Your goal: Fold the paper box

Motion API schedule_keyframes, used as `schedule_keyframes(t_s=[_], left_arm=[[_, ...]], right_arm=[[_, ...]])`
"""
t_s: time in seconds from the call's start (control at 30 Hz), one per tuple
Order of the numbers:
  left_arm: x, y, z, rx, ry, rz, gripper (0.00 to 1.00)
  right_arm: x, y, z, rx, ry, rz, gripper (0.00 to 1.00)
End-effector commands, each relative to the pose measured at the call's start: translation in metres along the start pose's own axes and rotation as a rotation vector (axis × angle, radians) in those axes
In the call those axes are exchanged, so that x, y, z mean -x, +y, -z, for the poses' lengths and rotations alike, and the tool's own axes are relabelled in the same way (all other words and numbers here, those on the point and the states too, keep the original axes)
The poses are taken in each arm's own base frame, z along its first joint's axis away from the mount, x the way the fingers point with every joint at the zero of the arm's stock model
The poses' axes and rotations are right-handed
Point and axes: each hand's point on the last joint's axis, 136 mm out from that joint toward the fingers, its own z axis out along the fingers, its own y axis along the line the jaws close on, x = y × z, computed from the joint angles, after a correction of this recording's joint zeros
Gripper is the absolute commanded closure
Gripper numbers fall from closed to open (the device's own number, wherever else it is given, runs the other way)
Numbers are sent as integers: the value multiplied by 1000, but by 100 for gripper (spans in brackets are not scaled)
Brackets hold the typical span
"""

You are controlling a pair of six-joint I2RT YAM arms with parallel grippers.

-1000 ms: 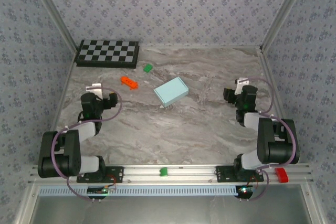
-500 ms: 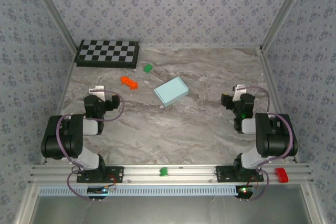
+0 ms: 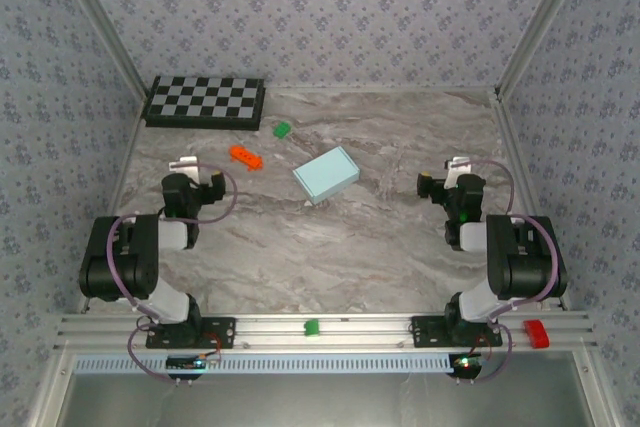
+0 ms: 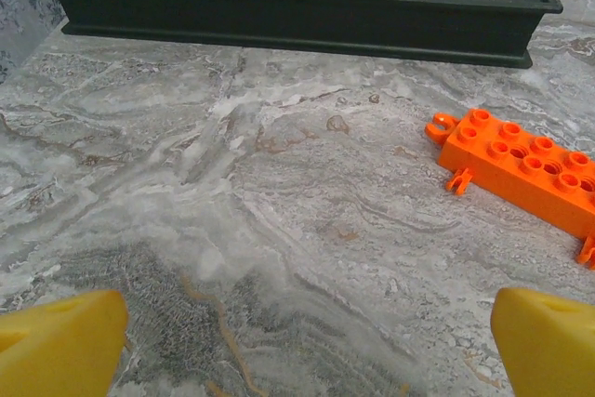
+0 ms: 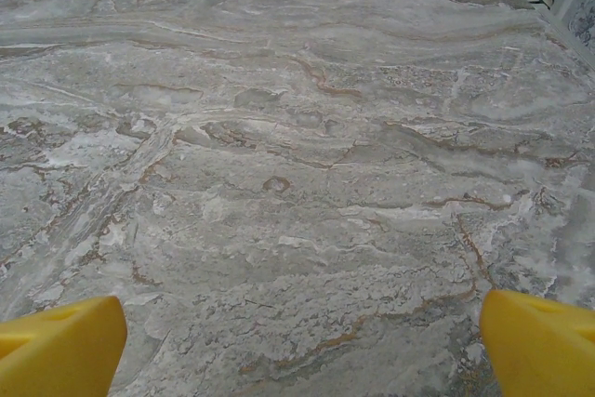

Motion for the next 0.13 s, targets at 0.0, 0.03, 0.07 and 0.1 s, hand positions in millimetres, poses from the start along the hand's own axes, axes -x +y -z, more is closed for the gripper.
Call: schedule_keyframes(t_s=[0.0, 0.03, 0.07, 0.1], left_arm=[[8, 0, -2, 7, -16, -4, 0], [8, 0, -2, 7, -16, -4, 0], [8, 0, -2, 7, -18, -6, 0], [7, 0, -2, 8, -16, -5, 0]], right_arm=[[4, -1, -3, -13, -3, 5, 1], [3, -1, -3, -15, -3, 5, 1], [3, -2, -3, -21, -5, 4, 1], [4, -3, -1, -33, -14, 4, 1]])
